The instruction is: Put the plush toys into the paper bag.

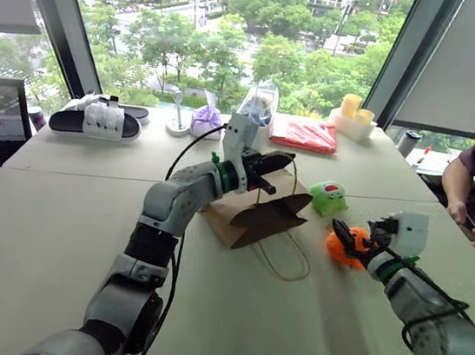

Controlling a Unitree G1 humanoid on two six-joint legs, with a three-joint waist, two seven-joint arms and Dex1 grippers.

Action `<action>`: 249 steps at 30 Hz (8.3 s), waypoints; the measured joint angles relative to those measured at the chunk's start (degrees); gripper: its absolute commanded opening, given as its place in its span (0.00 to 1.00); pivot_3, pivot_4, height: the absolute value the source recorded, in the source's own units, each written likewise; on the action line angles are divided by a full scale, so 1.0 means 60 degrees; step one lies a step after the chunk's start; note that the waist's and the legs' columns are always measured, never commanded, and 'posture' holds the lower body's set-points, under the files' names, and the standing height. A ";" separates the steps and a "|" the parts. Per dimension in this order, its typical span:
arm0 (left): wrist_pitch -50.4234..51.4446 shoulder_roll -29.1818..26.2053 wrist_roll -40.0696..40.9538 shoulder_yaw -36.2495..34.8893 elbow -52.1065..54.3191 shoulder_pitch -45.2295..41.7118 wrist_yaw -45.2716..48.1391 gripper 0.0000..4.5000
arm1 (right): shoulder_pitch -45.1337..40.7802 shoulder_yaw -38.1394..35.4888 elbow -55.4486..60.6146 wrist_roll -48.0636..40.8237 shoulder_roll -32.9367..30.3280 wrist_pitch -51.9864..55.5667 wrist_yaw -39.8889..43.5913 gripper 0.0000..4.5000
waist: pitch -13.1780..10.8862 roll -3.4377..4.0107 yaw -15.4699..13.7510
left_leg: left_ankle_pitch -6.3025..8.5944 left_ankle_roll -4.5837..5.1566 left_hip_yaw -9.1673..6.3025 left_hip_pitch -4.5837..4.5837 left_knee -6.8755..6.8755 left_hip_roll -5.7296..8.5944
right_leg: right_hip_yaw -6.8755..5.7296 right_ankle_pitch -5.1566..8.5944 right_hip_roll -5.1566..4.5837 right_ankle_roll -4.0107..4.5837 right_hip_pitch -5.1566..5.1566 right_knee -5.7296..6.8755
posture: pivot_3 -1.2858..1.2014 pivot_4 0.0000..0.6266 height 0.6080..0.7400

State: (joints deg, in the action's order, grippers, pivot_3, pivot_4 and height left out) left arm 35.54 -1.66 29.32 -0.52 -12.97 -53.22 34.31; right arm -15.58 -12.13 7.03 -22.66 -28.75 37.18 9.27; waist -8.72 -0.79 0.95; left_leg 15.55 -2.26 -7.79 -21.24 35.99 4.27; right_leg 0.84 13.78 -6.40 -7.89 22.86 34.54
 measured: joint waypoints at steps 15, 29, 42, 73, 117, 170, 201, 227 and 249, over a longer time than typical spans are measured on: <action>-0.0123 -0.0126 -0.0109 0.0030 0.0063 0.0317 -0.0274 0.00 | -0.0760 0.1073 -0.1815 0.2149 -0.0046 0.0075 0.0090 0.21 | 0.0018 -0.0023 -0.0056 | 0.0000 0.0000 -0.0011 0.0028 0.0015 0.0003 | -0.0005 -0.0002 0.0000 -0.0002 -0.0058 -0.0032 | 0.52 0.24 1.00; 0.0038 -0.0234 0.0450 -0.0524 -0.0700 -0.0286 0.0118 0.00 | 0.0496 0.0717 0.3142 -0.0994 -0.1744 0.0918 0.4370 0.21 | 0.0001 -0.0002 -0.0059 | 0.0006 0.0009 -0.0015 -0.0002 0.0024 0.0001 | -0.0011 -0.0007 0.0001 -0.0013 -0.0038 -0.0036 | 0.52 0.24 1.00; 0.1085 -0.0123 0.1467 -0.0689 0.0233 -0.0221 0.0608 0.00 | -0.2719 0.3855 -0.0779 0.1777 -0.0013 -0.1080 0.3835 0.28 | 0.0001 -0.0002 -0.0030 | -0.0033 -0.0060 -0.0014 -0.0015 0.0011 0.0002 | -0.0007 -0.0010 -0.0001 -0.0011 -0.0007 -0.0031 | 0.52 0.24 1.00; 0.1061 -0.0033 0.2061 -0.1648 -0.0811 -0.0568 -0.0820 0.00 | -0.3877 -0.1143 -0.2357 -0.1011 -0.0131 -0.0978 0.2166 0.99 | 0.0003 0.0000 -0.0025 | -0.0020 -0.0033 0.0007 -0.0003 0.0012 0.0003 | 0.0012 -0.0026 0.0001 0.0001 -0.0007 -0.0026 | 0.52 0.24 1.00; 0.0986 0.0296 0.2679 -0.2615 -0.1431 -0.0970 -0.1253 0.00 | -0.1138 -0.1213 0.3904 -0.4046 -0.2026 0.4395 0.3829 0.01 | 0.0001 -0.0003 -0.0071 | 0.0018 0.0031 0.0019 0.0017 0.0044 0.0005 | 0.0019 -0.0058 -0.0007 -0.0025 -0.0037 -0.0057 | 0.52 0.24 1.00; 0.0671 0.0601 0.3309 -0.3308 -0.2144 -0.1195 -0.2022 0.00 | 0.2770 -0.4123 0.3226 -0.7536 0.1175 0.4789 0.1159 0.98 | 0.0006 -0.0004 -0.0212 | 0.0013 0.0024 0.0032 0.0003 0.0030 0.0008 | 0.0037 -0.0063 -0.0005 -0.0029 0.0003 -0.0040 | 0.52 0.24 1.00; 0.0720 -0.0298 0.2878 -0.2903 -0.2352 -0.1822 -0.1574 0.00 | 0.0332 -0.2435 0.2907 -1.2861 -0.1163 0.1266 -0.0494 0.02 | 0.0005 -0.0010 -0.0269 | 0.0020 0.0036 0.0019 -0.0011 0.0028 0.0007 | 0.0021 -0.0061 -0.0005 -0.0031 0.0000 -0.0052 | 0.52 0.24 1.00; -0.0091 -0.1764 0.1321 -0.1804 -0.4017 -0.1535 0.1791 1.00 | 0.1872 -0.1720 0.2680 -1.1091 -0.1291 0.1359 0.0840 0.75 | 0.0005 -0.0008 -0.0174 | 0.0020 0.0037 0.0025 0.0000 0.0025 0.0006 | 0.0025 -0.0061 0.0001 -0.0030 0.0001 -0.0047 | 0.52 0.24 1.00; -0.0014 -0.2680 0.0744 -0.2267 -0.4388 -0.0511 0.3417 1.00 | 0.1084 -0.0068 0.2457 -0.8416 -0.0550 0.1351 0.1610 0.37 | 0.0005 -0.0009 0.0027 | 0.0020 0.0037 -0.0001 -0.0007 0.0015 -0.0005 | 0.0028 -0.0061 -0.0002 -0.0030 0.0039 -0.0016 | 0.52 0.24 1.00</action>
State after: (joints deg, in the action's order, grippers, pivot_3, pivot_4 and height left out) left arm 35.46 -17.74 33.78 -14.12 -39.29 -56.28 54.81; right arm -9.07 -12.53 21.77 -73.16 -32.05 45.29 18.93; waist -8.69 -0.85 1.12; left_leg 15.67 -2.03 -7.80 -21.28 36.08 4.24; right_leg 1.01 13.41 -6.41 -8.07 23.09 34.45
